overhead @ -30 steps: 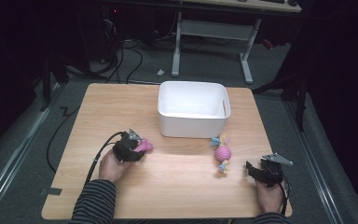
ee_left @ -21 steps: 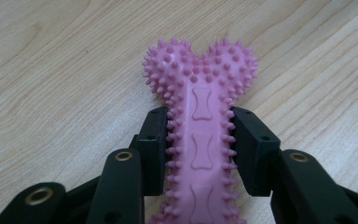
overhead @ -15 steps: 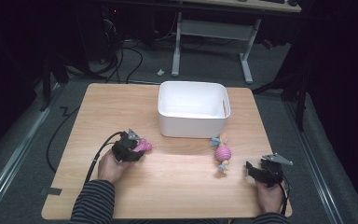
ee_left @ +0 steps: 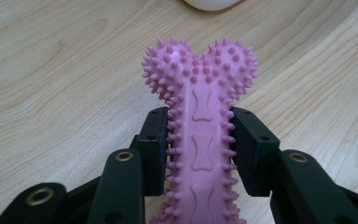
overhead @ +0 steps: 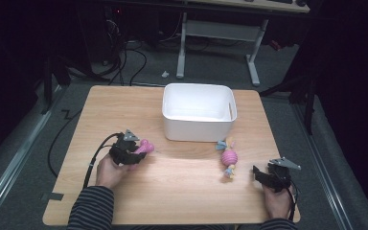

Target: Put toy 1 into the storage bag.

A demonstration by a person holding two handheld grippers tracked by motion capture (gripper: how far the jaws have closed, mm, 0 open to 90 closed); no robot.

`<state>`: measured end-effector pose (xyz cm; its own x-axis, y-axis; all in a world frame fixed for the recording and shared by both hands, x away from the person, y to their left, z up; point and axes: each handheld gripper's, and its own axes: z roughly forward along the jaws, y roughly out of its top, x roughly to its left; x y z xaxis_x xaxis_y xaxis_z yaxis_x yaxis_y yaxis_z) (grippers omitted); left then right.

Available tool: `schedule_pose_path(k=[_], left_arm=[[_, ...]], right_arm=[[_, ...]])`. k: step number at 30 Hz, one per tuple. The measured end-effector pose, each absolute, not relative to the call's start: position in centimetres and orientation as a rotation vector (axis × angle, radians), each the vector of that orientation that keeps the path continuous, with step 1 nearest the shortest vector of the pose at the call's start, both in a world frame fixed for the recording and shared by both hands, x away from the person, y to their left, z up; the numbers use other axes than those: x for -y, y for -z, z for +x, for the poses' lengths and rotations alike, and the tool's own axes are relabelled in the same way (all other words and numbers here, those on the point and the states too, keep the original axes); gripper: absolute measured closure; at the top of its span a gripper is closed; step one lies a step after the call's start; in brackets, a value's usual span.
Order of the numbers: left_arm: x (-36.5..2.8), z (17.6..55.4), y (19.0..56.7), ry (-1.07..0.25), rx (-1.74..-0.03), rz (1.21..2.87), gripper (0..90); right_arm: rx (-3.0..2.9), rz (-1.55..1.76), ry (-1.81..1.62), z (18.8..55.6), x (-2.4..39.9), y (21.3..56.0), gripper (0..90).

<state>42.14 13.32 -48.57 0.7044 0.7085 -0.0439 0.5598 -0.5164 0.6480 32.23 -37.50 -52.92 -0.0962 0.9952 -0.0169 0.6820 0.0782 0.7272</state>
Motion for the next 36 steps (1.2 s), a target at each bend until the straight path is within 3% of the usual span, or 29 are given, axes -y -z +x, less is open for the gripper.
schedule_pose_path(k=[17, 36], left_arm=[[-14.7, 41.5, 44.6, -0.288, -0.942, 2.182, 58.9], [-13.6, 41.8, 38.6, -0.244, -0.836, 2.136, 58.8]], right_arm=[[-1.836, 1.655, -0.776, 32.2, 37.5, 52.9, 35.5], [-1.837, 1.654, -0.779, 32.2, 37.5, 52.9, 35.2]])
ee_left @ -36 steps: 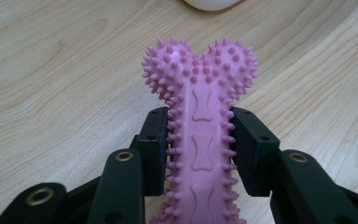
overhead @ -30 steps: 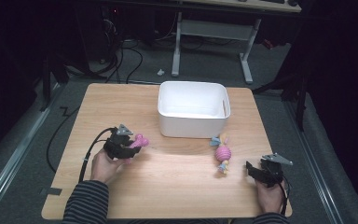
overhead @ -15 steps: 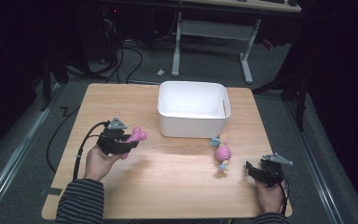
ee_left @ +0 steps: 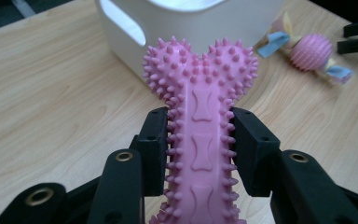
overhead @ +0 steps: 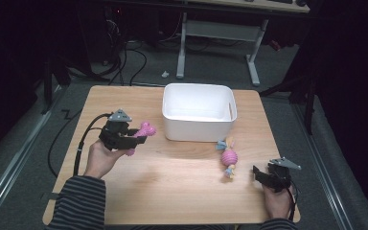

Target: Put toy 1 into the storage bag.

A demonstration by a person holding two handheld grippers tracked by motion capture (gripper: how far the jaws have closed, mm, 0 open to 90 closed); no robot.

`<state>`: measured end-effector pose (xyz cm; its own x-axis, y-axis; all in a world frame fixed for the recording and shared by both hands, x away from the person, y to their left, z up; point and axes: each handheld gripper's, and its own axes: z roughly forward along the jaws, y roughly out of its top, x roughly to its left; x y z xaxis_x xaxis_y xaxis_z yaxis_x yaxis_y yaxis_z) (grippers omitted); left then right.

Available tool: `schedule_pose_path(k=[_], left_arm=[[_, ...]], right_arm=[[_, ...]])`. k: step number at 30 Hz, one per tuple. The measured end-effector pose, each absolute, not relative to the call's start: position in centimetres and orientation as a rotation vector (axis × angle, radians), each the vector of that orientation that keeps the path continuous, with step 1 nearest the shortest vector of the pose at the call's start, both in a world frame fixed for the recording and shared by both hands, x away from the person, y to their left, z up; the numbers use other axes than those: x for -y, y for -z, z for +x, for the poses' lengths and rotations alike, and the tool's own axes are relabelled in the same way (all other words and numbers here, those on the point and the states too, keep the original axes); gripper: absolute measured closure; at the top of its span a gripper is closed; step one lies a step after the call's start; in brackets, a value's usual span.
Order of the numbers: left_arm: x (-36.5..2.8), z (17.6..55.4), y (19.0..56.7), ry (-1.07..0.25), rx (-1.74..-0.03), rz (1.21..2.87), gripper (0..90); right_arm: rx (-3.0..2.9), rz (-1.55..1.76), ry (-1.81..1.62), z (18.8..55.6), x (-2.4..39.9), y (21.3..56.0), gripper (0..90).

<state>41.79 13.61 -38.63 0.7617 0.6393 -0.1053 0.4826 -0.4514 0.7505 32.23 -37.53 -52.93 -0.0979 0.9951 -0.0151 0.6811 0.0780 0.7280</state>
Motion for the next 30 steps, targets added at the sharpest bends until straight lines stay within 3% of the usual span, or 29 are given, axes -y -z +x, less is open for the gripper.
schedule_pose_path(k=[18, 30], left_arm=[[-10.3, 43.4, 33.4, -0.244, -0.715, 2.148, 58.9], [-7.7, 45.0, 31.9, -0.224, -0.670, 2.171, 58.9]], right_arm=[[-1.841, 1.652, -0.783, 32.2, 37.5, 52.9, 35.1], [-1.844, 1.649, -0.784, 32.2, 37.5, 52.9, 35.1]])
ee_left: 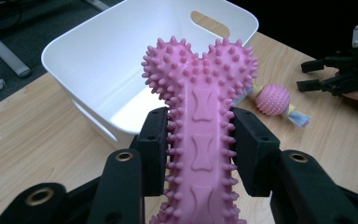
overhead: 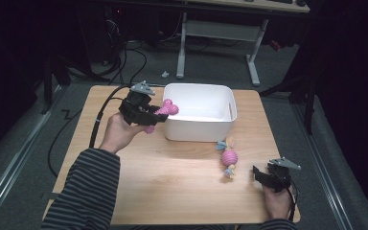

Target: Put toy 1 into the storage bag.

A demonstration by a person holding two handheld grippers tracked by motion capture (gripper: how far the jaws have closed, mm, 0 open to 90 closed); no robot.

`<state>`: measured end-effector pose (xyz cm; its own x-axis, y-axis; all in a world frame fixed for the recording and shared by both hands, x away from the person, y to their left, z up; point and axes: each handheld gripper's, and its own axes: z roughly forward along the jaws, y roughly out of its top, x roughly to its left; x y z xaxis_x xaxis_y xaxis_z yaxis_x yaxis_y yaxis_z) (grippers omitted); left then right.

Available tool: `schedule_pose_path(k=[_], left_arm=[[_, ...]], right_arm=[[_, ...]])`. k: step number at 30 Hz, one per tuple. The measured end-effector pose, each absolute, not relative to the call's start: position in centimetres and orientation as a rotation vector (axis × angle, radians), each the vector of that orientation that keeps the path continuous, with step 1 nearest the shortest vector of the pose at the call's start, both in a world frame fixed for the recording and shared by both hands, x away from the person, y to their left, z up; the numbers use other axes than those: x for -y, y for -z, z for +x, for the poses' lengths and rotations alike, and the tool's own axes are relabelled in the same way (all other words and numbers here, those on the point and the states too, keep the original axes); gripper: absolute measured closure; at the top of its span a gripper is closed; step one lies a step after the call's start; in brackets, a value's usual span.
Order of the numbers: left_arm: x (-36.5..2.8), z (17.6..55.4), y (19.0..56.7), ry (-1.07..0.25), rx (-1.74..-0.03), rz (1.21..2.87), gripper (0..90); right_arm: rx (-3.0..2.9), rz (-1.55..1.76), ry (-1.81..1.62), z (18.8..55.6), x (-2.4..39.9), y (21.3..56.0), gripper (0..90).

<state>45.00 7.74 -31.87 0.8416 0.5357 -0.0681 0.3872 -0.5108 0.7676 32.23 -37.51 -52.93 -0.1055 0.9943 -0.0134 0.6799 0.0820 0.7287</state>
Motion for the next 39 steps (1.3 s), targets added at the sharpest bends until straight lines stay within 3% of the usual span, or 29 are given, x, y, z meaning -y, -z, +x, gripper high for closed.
schedule_pose_path(k=[17, 32, 39], left_arm=[[-3.9, 47.5, 30.3, -0.216, -0.628, 2.206, 58.9], [-0.2, 49.4, 31.0, -0.213, -0.603, 2.235, 58.9], [1.0, 50.0, 31.5, -0.276, -0.577, 2.248, 58.9]], right_arm=[[-1.844, 1.648, -0.784, 32.2, 37.5, 52.9, 35.1], [-1.848, 1.644, -0.787, 32.2, 37.5, 52.9, 34.7], [-1.848, 1.644, -0.786, 32.2, 37.5, 52.9, 34.7]])
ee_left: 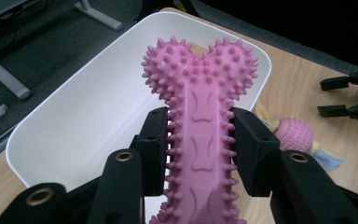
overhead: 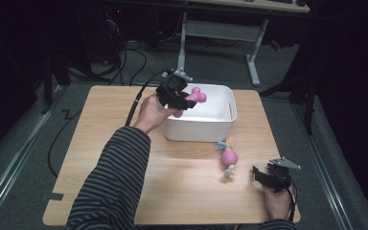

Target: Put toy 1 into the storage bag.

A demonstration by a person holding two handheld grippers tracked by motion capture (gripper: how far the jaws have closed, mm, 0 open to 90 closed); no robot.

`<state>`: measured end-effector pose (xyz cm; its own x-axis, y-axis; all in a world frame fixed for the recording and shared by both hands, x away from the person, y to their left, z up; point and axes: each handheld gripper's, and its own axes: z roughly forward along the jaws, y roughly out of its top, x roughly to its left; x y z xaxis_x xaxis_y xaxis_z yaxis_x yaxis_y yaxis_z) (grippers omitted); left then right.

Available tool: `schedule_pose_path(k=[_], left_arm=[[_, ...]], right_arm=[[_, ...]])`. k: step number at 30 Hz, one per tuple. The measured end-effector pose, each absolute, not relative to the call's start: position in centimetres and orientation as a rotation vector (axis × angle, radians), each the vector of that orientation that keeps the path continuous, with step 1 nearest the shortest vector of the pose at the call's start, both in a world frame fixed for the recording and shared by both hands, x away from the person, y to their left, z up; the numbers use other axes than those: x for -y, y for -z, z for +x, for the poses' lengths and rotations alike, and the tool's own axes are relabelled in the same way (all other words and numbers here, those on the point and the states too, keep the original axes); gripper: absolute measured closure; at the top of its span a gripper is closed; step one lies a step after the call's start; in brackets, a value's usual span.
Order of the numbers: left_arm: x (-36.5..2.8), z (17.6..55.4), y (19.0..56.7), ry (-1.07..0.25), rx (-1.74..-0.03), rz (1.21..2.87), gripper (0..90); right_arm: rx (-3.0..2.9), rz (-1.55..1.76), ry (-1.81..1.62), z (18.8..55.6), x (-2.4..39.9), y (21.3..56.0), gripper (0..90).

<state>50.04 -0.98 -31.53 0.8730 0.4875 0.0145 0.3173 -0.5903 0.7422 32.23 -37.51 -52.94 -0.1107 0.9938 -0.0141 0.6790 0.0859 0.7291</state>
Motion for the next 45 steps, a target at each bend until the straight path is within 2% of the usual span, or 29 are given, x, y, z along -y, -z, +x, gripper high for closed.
schedule_pose_path(k=[45], left_arm=[[4.2, 53.7, 36.9, -0.311, -0.626, 2.313, 58.6]], right_arm=[[-1.852, 1.643, -0.786, 32.2, 37.5, 52.9, 34.7]])
